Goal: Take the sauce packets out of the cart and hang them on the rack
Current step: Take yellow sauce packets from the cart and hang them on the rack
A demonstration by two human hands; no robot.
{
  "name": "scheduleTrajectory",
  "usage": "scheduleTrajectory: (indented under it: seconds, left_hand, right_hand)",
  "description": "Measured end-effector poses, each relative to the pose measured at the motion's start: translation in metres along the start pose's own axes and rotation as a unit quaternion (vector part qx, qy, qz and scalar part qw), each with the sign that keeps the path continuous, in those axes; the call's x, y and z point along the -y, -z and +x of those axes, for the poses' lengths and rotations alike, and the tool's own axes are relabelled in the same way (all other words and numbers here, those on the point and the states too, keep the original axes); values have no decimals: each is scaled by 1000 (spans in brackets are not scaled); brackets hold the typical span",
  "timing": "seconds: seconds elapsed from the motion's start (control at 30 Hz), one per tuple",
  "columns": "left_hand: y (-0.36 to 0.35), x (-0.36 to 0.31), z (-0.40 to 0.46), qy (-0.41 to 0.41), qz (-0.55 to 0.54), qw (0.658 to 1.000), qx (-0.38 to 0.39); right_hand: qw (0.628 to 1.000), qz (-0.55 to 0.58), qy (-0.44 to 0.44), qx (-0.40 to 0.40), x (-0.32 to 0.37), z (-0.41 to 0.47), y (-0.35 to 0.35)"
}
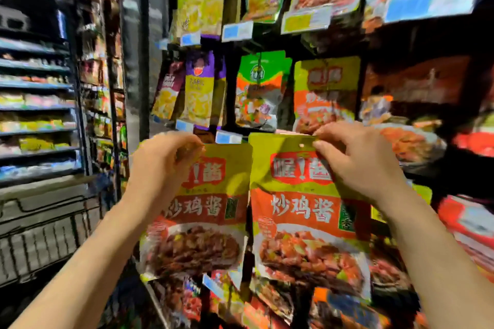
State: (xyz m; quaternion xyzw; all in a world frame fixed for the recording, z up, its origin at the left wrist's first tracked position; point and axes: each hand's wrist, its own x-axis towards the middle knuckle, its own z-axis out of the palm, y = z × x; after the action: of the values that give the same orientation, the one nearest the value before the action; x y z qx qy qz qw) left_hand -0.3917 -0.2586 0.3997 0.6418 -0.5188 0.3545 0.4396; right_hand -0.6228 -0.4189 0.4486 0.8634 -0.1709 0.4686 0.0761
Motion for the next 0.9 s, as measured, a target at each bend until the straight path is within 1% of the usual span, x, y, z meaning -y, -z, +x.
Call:
scheduleTrajectory:
  seconds: [0.07, 0.23, 0.37, 0.47, 0.6, 0.67, 0.73, 0.9]
  left_hand:
    - [-20, -21, 20, -22, -12, 1000, -19]
    - [-64, -62, 57, -44, -31, 997, -53]
    - [-94, -82, 80, -56, -57, 994, -75]
    - [-113, -92, 92, -67, -69, 993, -74]
    - [-126, -86, 102, -62, -84, 991, -81]
    - [-124, -76, 106, -45, -93, 991, -85]
    - [-119, -60, 108, -47, -98, 989, -97]
    - [-98, -11, 117, -81, -95, 988, -94]
  right_hand:
    - [999, -23, 4, -26, -22, 6, 23]
    - [994, -93, -5, -64, -68, 16, 70]
    - [988, -135, -2, -76, -89, 22, 98]
    - [984, -163, -18, -75, -103, 27, 106]
    - [983, -165, -41, -76, -105, 41, 101]
    - [984, -152, -55, -76, -100, 54, 93]
    - [985, -135, -69, -80, -94, 70, 79]
    - [987, -46, -121, -98, -76, 118, 34]
